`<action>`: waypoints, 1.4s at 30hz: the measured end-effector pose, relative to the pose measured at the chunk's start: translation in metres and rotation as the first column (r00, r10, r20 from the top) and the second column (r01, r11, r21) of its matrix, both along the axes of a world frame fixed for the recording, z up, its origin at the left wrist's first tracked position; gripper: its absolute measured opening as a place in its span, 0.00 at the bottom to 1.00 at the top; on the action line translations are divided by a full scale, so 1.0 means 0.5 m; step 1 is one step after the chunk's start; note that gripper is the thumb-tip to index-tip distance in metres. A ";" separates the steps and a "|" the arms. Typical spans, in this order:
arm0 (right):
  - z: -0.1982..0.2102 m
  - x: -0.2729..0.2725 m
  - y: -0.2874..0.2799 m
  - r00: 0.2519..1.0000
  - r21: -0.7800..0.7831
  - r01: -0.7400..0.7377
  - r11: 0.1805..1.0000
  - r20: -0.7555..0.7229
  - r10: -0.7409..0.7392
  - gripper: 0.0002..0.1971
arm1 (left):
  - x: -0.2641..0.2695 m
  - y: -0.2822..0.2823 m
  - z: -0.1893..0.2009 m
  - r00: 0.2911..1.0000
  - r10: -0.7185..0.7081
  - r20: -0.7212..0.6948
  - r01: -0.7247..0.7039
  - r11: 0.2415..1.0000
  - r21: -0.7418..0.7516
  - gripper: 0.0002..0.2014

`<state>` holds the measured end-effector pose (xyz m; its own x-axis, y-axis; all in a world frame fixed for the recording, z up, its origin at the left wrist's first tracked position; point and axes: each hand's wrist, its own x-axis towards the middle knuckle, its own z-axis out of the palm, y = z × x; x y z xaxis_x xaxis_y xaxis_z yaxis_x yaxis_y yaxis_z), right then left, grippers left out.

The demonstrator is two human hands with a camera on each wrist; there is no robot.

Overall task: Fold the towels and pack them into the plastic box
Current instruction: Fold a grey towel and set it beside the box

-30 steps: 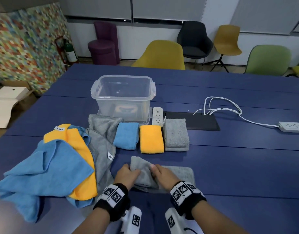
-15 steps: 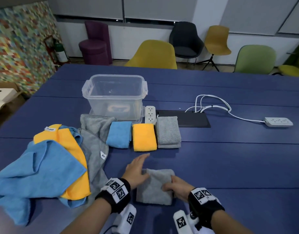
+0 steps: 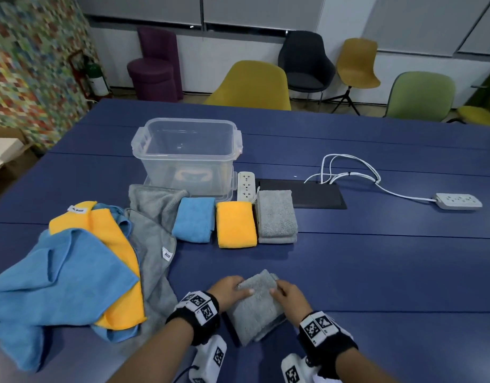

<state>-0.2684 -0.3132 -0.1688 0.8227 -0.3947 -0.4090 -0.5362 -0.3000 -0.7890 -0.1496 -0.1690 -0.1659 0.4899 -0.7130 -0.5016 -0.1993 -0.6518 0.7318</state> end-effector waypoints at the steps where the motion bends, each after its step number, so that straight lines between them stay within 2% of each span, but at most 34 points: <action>1: -0.001 -0.002 0.003 1.000 -0.028 0.011 1.000 0.007 -0.011 0.08 | -0.003 -0.005 -0.003 0.999 -0.006 0.037 0.005 0.999 0.037 0.12; 5: 0.001 -0.005 -0.003 0.999 -0.200 0.036 0.979 0.015 -0.033 0.14 | -0.022 -0.024 -0.012 0.961 -0.122 0.248 0.062 0.970 0.235 0.24; 8: -0.009 -0.010 -0.002 0.998 -0.305 -0.017 0.952 -0.056 0.000 0.15 | -0.046 -0.033 -0.011 0.895 -0.200 0.398 0.074 0.948 0.310 0.24; 10: -0.012 -0.013 0.002 0.991 -0.432 -0.077 0.898 -0.131 0.022 0.16 | -0.055 -0.035 -0.009 0.874 -0.163 0.458 0.029 0.958 0.286 0.24; 12: -0.012 -0.017 -0.001 0.981 -0.568 -0.121 0.814 -0.194 0.010 0.16 | -0.048 -0.034 -0.011 0.913 -0.065 0.402 -0.028 0.975 0.221 0.27; 13: -0.012 -0.018 -0.006 0.977 -0.588 -0.110 0.802 -0.211 -0.021 0.16 | -0.041 -0.035 -0.013 0.940 -0.040 0.340 -0.032 0.978 0.205 0.29; 16: -0.002 -0.015 -0.017 0.960 -0.560 -0.125 0.819 -0.278 -0.044 0.15 | -0.031 -0.047 -0.007 0.994 0.025 0.106 -0.043 0.984 0.173 0.31; 18: 0.004 -0.003 -0.021 0.951 -0.560 -0.191 0.806 -0.308 0.012 0.14 | -0.039 -0.055 0.000 0.991 0.134 -0.017 -0.132 0.988 0.085 0.24; 20: 0.013 0.008 -0.024 0.957 -0.570 -0.203 0.796 -0.288 0.037 0.14 | -0.051 -0.054 0.005 0.975 0.218 -0.042 -0.218 0.976 0.003 0.15; 23: 0.022 0.015 -0.027 0.981 -0.561 -0.090 0.823 -0.193 -0.024 0.19 | -0.057 -0.035 -0.003 0.940 0.326 -0.104 -0.337 0.935 -0.111 0.14; 25: 0.024 0.011 -0.023 0.988 -0.437 0.022 0.899 -0.127 -0.086 0.23 | -0.058 -0.012 -0.012 0.868 0.440 -0.229 -0.483 0.855 -0.189 0.20; 27: 0.023 0.005 -0.009 0.986 -0.332 0.009 0.943 -0.152 -0.062 0.27 | -0.055 0.006 -0.019 0.769 0.544 -0.336 -0.624 0.752 -0.213 0.31; 29: 0.019 0.001 0.006 0.969 -0.355 -0.135 0.925 -0.241 0.049 0.30 | -0.052 0.011 -0.027 0.743 0.604 -0.290 -0.661 0.730 -0.174 0.35; 32: 0.016 0.001 0.026 0.939 -0.428 -0.281 0.859 -0.308 0.153 0.30 | -0.056 0.006 -0.035 0.773 0.630 -0.077 -0.633 0.757 -0.161 0.18; 34: 0.016 0.009 0.032 0.942 -0.422 -0.276 0.863 -0.297 0.156 0.29 | -0.063 0.003 -0.035 0.758 0.652 -0.029 -0.647 0.745 -0.164 0.16; 36: 0.019 0.016 0.036 0.952 -0.373 -0.242 0.896 -0.272 0.144 0.32 | -0.072 -0.002 -0.028 0.732 0.672 -0.113 -0.680 0.709 -0.184 0.16; 38: 0.022 0.019 0.038 0.970 -0.330 -0.193 0.924 -0.205 0.129 0.45 | -0.078 -0.013 -0.002 0.701 0.661 -0.269 -0.713 0.664 -0.227 0.14; 39: 0.025 0.021 0.037 0.986 -0.303 -0.128 0.944 -0.141 0.088 0.45 | -0.079 -0.019 0.019 0.688 0.647 -0.329 -0.725 0.635 -0.267 0.13; 40: 0.036 0.026 0.036 0.999 -0.251 -0.034 0.967 -0.047 0.023 0.37 | -0.074 -0.027 0.040 0.683 0.631 -0.369 -0.730 0.609 -0.309 0.12; 42: 0.074 0.046 0.024 0.980 -0.031 0.156 0.987 0.131 -0.151 0.20 | -0.047 -0.053 0.084 0.697 0.577 -0.425 -0.717 0.568 -0.404 0.11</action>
<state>-0.2454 -0.3012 -0.1316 0.7954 -0.5348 -0.2852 -0.4738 -0.2551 -0.8429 -0.1734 -0.1956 -0.1238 0.8488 -0.4163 -0.3259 0.3337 -0.0562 0.9410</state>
